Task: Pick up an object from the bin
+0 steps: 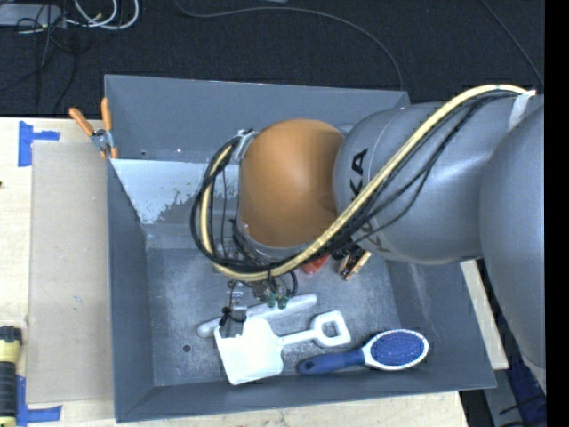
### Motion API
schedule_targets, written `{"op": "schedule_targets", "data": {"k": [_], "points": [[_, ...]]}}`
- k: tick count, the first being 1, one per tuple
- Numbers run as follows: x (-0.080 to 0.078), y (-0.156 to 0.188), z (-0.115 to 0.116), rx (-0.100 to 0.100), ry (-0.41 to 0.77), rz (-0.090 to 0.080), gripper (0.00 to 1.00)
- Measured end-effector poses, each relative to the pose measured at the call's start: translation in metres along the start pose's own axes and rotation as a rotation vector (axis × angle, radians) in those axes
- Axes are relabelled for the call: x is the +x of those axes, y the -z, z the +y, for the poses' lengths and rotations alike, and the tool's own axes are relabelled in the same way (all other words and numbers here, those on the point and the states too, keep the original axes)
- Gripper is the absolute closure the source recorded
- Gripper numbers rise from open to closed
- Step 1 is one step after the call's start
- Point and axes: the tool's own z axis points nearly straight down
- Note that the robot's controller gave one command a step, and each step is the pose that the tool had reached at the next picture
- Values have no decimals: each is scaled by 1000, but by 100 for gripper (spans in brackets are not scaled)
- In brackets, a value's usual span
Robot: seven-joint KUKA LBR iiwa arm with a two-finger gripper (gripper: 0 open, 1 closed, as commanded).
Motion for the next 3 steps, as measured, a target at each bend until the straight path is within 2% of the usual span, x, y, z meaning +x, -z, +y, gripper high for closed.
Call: {"op": "schedule_targets", "data": {"k": [1,2,3], "points": [[-2,4,-1,-1,-5,-7,0],[26,-56,-34,-1,108,-5,0],[8,-51,-66,-1,303,-3,0]]}}
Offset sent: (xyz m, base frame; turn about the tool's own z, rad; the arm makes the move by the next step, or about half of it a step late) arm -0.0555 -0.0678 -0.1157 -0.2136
